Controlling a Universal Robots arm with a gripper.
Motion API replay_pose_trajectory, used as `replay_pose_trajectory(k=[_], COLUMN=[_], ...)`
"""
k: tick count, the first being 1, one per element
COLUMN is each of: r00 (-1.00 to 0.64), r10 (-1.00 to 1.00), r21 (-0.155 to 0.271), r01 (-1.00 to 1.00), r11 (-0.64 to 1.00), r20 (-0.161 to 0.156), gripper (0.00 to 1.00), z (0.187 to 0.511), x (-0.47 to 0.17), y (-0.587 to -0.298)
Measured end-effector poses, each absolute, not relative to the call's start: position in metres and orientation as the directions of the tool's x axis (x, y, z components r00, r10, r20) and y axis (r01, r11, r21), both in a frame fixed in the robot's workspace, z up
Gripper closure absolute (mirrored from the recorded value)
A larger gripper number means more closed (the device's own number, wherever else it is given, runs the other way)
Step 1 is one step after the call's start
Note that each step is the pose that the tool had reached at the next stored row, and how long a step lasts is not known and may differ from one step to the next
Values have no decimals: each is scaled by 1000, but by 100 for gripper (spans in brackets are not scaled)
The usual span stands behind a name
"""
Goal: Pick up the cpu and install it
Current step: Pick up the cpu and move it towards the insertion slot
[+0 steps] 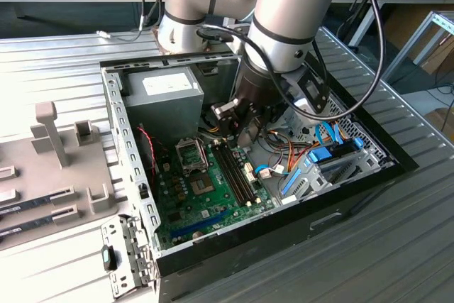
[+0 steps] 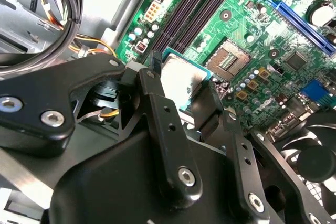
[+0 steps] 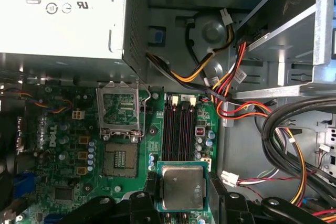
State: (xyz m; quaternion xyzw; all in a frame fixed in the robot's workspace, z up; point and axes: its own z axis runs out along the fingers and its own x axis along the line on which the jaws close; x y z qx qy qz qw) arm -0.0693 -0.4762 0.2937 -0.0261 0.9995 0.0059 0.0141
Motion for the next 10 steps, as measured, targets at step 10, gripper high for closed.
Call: replay_pose_trajectory(k=[10], r00=[-998], r10=[-52], r21=[11], r01=[-52], r11=[999], r20=[-28], gripper=[53], z=[286], x=[-69], y=[-476])
